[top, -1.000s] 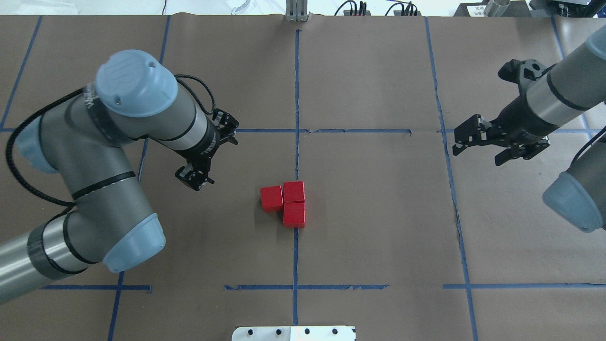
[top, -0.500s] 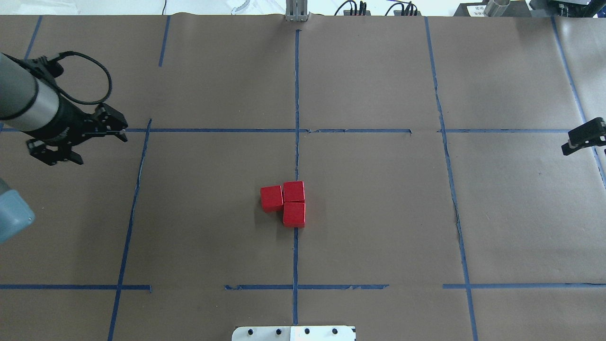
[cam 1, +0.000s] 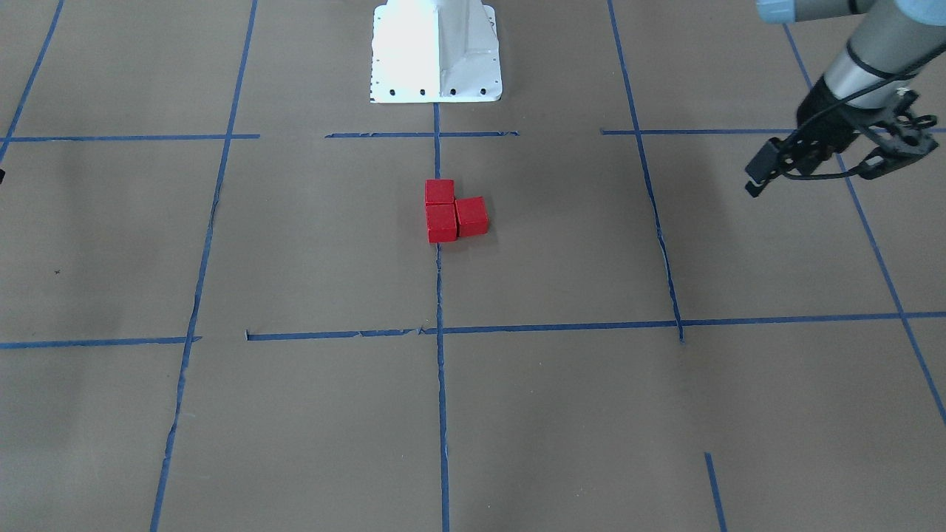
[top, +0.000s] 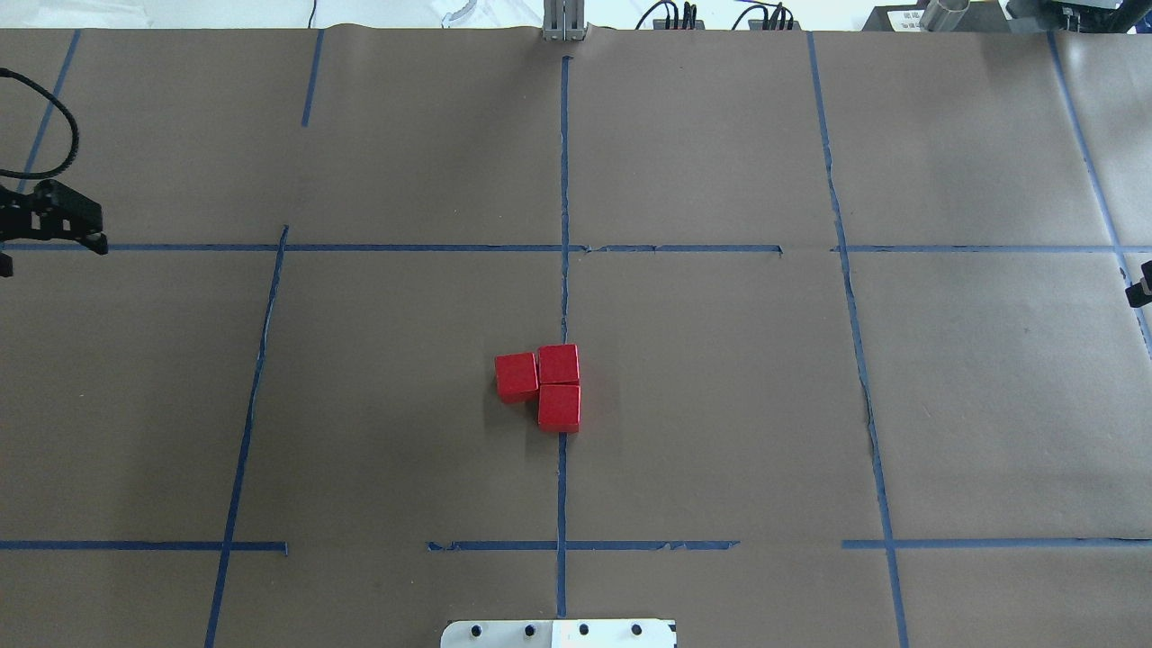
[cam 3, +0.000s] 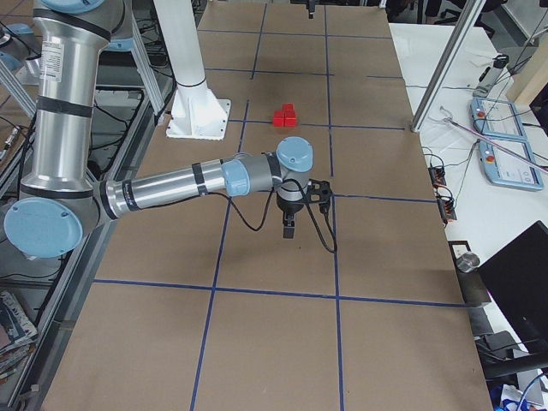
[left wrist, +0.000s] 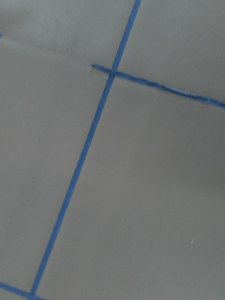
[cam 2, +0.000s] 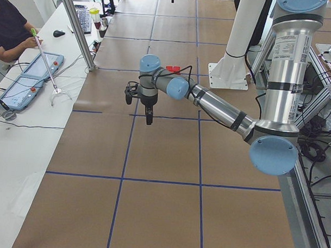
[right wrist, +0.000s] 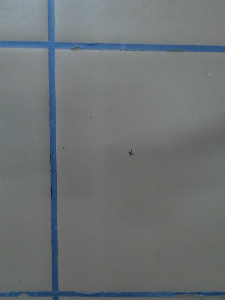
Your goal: Form red blocks into L shape at center
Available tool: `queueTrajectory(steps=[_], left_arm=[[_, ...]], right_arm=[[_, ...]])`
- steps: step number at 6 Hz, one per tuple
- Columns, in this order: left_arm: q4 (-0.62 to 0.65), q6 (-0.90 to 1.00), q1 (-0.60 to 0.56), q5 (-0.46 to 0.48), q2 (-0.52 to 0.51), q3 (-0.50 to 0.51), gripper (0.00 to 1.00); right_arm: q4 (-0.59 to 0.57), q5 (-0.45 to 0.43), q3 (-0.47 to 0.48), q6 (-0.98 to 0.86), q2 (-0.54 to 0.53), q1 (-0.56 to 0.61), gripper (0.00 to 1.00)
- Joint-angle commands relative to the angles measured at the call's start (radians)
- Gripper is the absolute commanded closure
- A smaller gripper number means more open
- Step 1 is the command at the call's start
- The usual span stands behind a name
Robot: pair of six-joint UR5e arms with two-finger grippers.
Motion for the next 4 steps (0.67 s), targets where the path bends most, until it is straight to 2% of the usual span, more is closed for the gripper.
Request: queueTrajectory(steps=[1,2,3,4], left_arm=[[-0.008,0.422,-0.199,-0.058,0.009,0.172,0.0],[-0.005,0.573,-0.266,-0.09,0.024,0.21,0.0],[-0.011,0.629,-0.287,-0.133,0.088,0.209,0.0],[-0.005,0.684,-0.327,-0.132,0.113,0.215,0.0]], right_arm=[[0.0,0.001,-0.029,-0.08,-0.024,0.053,0.0],[0.0,0.001,-0.029,-0.08,-0.025,0.075,0.0],[0.0,0.001,-0.029,-0.08,-0.028,0.075,0.0],[0.002,0.001,-0.028,-0.08,-0.041,0.075,0.0]])
